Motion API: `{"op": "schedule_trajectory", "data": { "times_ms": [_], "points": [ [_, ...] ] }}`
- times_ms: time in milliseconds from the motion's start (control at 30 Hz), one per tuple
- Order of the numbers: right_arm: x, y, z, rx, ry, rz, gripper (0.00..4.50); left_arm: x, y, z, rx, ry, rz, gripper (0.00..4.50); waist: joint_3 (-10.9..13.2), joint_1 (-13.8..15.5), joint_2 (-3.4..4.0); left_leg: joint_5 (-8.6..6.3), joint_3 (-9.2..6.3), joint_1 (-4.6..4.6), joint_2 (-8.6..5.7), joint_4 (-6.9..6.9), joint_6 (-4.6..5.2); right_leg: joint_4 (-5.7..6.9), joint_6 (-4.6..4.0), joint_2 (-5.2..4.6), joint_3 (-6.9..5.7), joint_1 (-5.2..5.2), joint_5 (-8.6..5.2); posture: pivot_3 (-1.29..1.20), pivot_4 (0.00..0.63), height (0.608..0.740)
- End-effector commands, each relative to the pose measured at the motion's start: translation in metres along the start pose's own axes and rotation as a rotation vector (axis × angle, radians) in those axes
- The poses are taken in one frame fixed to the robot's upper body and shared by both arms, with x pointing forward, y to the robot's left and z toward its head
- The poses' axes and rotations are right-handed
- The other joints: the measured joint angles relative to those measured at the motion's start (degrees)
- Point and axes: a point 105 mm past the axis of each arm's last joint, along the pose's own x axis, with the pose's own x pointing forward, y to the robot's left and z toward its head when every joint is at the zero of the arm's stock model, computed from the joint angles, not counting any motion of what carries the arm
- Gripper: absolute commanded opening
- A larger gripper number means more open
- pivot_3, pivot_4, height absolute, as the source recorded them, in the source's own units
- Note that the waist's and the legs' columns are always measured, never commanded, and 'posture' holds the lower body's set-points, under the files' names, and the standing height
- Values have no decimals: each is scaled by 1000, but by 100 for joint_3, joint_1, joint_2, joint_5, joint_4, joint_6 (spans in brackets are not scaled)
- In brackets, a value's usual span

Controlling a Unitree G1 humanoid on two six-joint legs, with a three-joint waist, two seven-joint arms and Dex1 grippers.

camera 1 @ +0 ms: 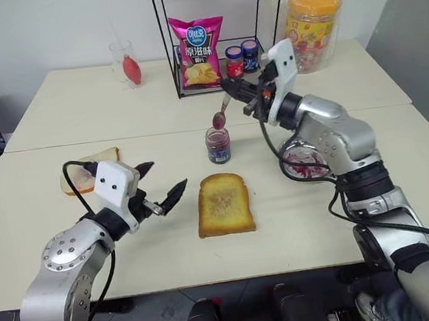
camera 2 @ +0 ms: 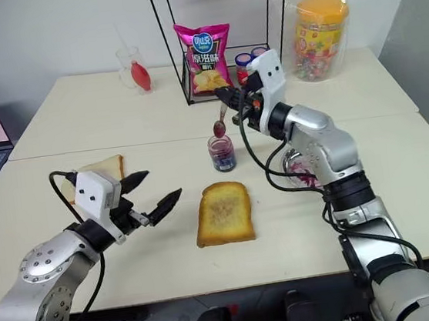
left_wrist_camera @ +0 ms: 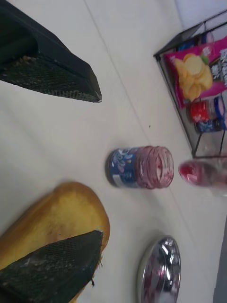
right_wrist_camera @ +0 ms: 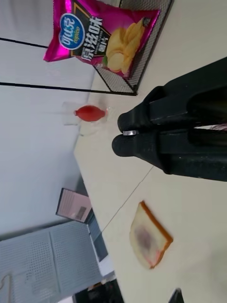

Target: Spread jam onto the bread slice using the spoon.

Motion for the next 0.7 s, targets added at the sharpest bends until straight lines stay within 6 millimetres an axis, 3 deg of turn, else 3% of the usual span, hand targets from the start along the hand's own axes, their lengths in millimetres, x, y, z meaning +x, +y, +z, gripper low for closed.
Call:
{"op": "schedule_trajectory", "data": {
  "times_ms": [33,367,700],
  "points": [
    [9,4,16,-119,-46,33,44,-6,5,7,21,-28,-10,4500,0,0,0,0,0,0,0,0,0,0,0,0,-1,0,0,0,150,740],
    [26,9,-10,-277,57,65,44,-4,22,-1,78,6,-7,4500,0,-13,0,0,1,3,1,-2,0,6,-1,1,0,-4,-5,0,150,740],
    [30,8,-30,-245,157,66,44,-1,25,0,97,-4,-6,4500,1,-15,0,0,1,2,1,-3,0,8,-4,1,0,-7,-4,0,150,740]
  ]
}}
